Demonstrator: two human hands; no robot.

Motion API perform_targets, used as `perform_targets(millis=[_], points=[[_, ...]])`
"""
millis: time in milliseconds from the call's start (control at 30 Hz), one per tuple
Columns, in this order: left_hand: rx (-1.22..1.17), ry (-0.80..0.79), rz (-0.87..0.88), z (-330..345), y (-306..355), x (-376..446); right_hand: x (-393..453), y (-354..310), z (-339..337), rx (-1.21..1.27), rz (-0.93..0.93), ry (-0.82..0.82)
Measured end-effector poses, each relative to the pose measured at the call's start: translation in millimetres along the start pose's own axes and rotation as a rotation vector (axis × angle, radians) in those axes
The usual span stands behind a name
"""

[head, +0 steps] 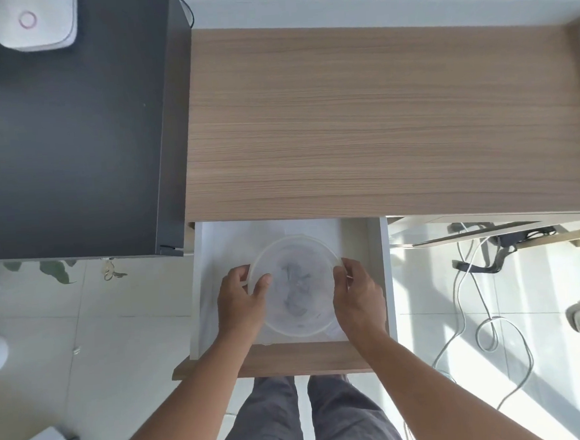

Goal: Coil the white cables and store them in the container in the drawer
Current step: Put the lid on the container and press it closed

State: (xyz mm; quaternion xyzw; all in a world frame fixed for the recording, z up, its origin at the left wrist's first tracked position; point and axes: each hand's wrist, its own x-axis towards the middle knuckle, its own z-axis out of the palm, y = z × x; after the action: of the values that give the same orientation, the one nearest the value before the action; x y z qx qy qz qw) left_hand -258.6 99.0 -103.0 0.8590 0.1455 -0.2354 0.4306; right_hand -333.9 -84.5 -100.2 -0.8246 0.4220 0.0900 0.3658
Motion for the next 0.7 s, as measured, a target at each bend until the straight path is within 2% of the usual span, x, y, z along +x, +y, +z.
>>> perform_targets(millis=[167,233,367,433,500,600,700], points=[[0.047,-0.008,0.062,-8,-3,2,2,14,-16,-0.080,-0.164,-0.087],[0.055,-0.003,0.130,-11,-6,0,-1,25,-27,-0.214,-0.368,-0.103],[0.119,-0.037,0.338,-21,-18,-3,2,47,-42,-0.563,-0.982,-0.123],[0.160,-0.054,0.357,-22,-21,-3,6,54,-40,-0.667,-1.138,-0.196],[0.314,-0.020,0.419,-25,-22,-3,9,58,-36,-0.737,-1.208,-0.212],[0.605,-0.017,0.774,-36,-27,1,14,58,-34,-0.782,-1.263,-0.166],[0.799,-0.240,1.107,-44,-34,7,17,57,-35,-0.800,-1.301,-0.118]])
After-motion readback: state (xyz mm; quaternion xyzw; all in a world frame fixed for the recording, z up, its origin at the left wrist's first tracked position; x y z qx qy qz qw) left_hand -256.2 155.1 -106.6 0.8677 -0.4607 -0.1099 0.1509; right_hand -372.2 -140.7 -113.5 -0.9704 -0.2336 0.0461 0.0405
